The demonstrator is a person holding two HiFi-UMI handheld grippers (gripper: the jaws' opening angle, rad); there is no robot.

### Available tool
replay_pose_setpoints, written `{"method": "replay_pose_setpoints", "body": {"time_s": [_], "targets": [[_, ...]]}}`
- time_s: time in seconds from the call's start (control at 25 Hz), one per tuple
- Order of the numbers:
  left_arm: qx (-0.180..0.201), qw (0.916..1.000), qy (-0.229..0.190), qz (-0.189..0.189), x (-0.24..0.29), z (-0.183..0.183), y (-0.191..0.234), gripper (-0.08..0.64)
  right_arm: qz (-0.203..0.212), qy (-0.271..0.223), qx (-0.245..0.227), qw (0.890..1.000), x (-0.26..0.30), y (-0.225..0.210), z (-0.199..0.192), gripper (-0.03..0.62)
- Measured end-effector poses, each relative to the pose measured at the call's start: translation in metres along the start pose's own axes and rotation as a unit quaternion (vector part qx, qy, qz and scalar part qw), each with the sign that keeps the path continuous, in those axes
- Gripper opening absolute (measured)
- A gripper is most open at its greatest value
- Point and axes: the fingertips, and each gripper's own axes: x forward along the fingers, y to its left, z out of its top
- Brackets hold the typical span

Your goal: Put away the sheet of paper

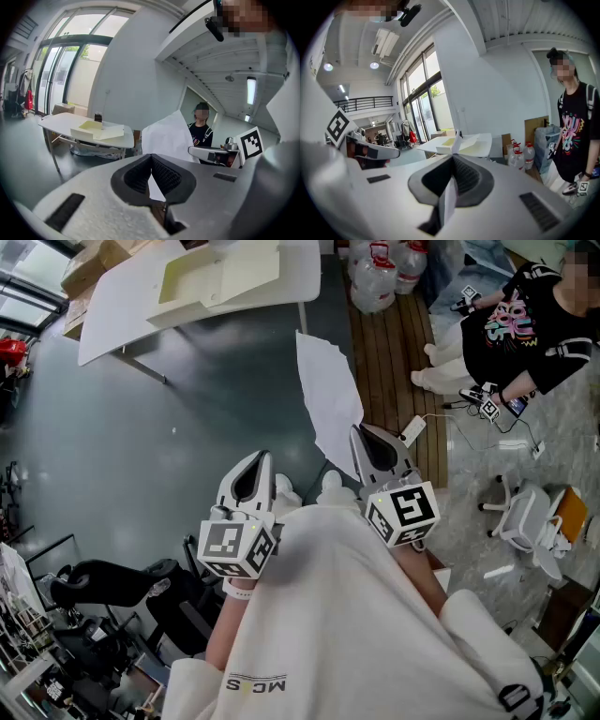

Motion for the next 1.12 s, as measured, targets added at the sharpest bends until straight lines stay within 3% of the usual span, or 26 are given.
{"method": "replay_pose_setpoints", "body": {"time_s": [0.4, 0.64, 1.12], "targets": [[0.005, 1.0000, -0.002, 0.002, 0.022, -0.003, -0.026, 0.026, 0.017, -0.005, -0.023, 1.000, -0.009, -0.020, 0.004, 0.015], [0.002, 0.9999, -0.009, 0.005, 0.031, -0.004, -0.043, 0.026, 0.027, -0.001, -0.013, 1.000, -0.013, -0.035, -0.001, 0.015], [-0.007, 0.9997, -0.016, 0.018, 0.065, 0.018, 0.013, 0.026, 0.045, 0.006, -0.022, 0.999, 0.052, -0.038, 0.008, 0.015]]}}
